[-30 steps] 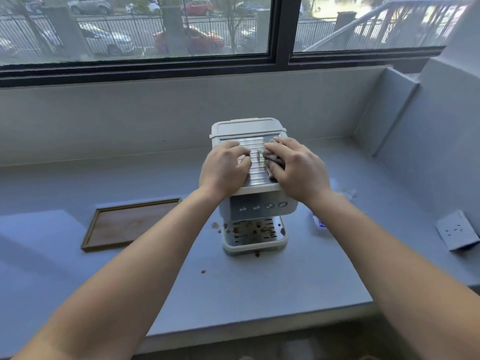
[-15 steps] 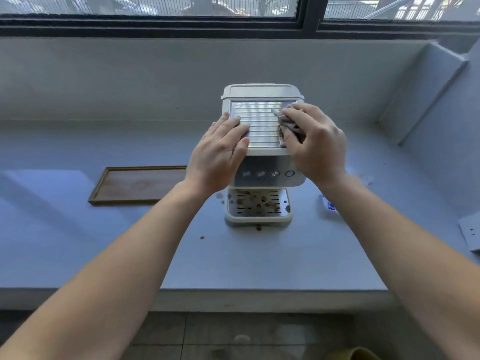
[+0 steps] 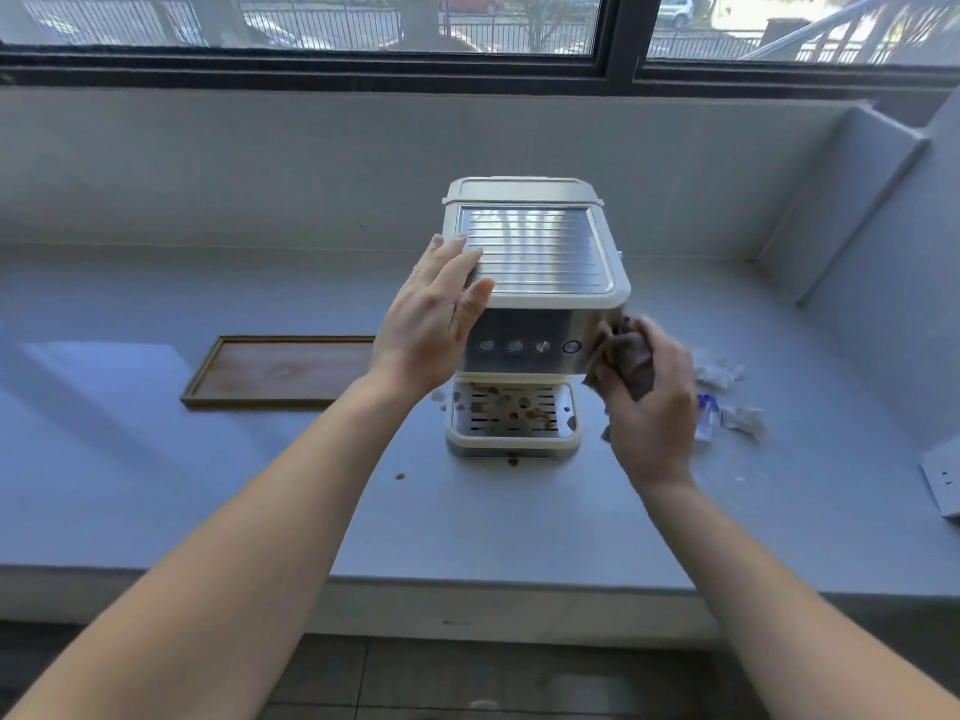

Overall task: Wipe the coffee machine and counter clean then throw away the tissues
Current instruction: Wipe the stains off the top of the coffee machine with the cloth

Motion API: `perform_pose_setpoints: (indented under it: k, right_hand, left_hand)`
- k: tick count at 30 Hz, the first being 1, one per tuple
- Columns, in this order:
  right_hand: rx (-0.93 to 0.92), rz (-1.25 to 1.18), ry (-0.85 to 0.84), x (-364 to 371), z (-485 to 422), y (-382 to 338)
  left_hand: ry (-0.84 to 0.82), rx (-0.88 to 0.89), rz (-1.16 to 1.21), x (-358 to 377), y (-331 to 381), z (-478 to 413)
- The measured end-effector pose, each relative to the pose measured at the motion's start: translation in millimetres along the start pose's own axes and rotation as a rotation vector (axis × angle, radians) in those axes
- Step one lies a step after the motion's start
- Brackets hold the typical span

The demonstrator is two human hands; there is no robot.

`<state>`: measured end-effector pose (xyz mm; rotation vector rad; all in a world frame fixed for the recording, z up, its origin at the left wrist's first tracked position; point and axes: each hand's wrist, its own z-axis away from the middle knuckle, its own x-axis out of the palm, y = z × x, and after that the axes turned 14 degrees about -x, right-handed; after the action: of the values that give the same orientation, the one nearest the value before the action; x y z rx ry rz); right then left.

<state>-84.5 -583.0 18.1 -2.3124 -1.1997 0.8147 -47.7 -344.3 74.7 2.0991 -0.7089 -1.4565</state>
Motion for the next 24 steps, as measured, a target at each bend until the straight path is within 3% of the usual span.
perform_pose_setpoints:
  k: [2, 4, 6, 8, 10, 12, 16, 18, 22, 24]
  right_hand:
    - [0.269, -0.121, -0.019, 2, 13, 4]
    - [0.399, -0.198, -0.010, 0, 18, 6]
    - [0.498, -0.358, 0.105, -4, 12, 2]
    - [0.548, -0.571, 0.232, -5, -8, -5]
    - [0.437, -0.628, 0.213, 2, -31, -11]
    - [0.342, -0.573, 0.167, 12, -50, -13]
    - [0.534, -0.634, 0.114, 24, -91, 4]
    - [0.549, -0.518, 0.068, 25, -110, 13]
    - [0.367, -0.119, -0.146, 27, -137, 21]
    - [0.429, -0.089, -0.226, 31, -157, 23]
  left_hand:
    - [0.022, -0.039, 0.049, 2, -4, 8]
    - [0.059, -0.041, 0.063, 4, -11, 18]
    - [0.079, -0.022, 0.082, 5, -15, 24]
    - [0.084, -0.037, 0.126, 2, -12, 21]
    - [0.105, -0.065, 0.146, 0, -7, 17]
    - [0.147, -0.081, 0.154, 4, 2, 13]
    - [0.270, -0.176, 0.226, 19, 23, 7]
    - [0.277, -0.194, 0.243, 22, 27, 5]
    - [0.192, -0.206, 0.126, 11, 28, -5]
    - [0.080, -0.198, 0.015, 2, 31, -18]
